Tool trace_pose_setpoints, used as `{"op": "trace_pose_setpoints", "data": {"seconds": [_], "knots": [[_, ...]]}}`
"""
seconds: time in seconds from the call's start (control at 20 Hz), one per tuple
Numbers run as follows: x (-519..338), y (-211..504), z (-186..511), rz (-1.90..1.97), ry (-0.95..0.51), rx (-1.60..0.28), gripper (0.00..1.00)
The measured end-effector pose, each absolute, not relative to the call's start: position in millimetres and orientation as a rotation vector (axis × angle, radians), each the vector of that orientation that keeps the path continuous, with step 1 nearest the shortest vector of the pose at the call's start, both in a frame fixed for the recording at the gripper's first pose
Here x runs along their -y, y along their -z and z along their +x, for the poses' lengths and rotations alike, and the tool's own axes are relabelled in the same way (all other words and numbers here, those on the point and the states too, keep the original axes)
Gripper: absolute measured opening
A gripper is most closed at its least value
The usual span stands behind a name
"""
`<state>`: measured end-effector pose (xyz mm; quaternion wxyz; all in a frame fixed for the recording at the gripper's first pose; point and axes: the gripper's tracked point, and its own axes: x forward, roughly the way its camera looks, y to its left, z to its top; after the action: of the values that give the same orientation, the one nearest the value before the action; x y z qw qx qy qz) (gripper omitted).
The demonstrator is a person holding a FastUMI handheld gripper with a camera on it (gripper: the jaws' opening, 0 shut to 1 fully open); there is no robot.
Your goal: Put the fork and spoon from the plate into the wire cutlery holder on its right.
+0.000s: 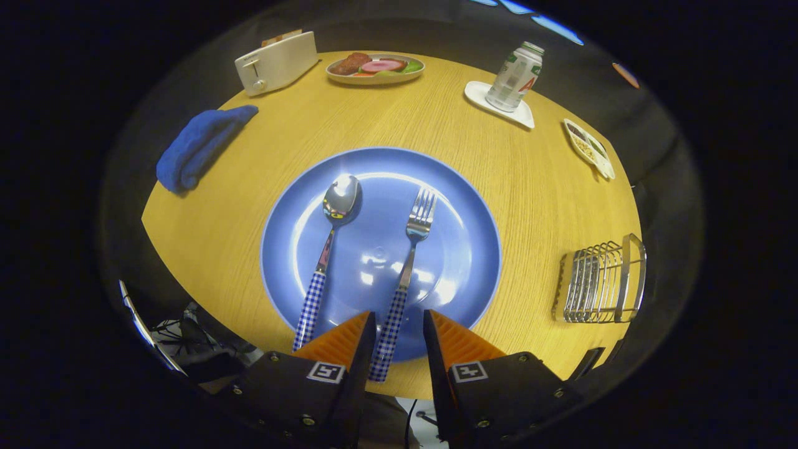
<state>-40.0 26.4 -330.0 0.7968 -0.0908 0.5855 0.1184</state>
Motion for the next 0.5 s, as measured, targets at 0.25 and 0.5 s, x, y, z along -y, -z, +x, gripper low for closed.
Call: {"op": "trace_pose_setpoints", "data": {"seconds": [0.25, 0.5], "knots": [[-30.6, 346.8, -41.9, -0.193, -0.279, -1.328, 0.28], [-27.8, 335.3, -35.7, -0.237, -0.325, -1.369, 0.01]]}}
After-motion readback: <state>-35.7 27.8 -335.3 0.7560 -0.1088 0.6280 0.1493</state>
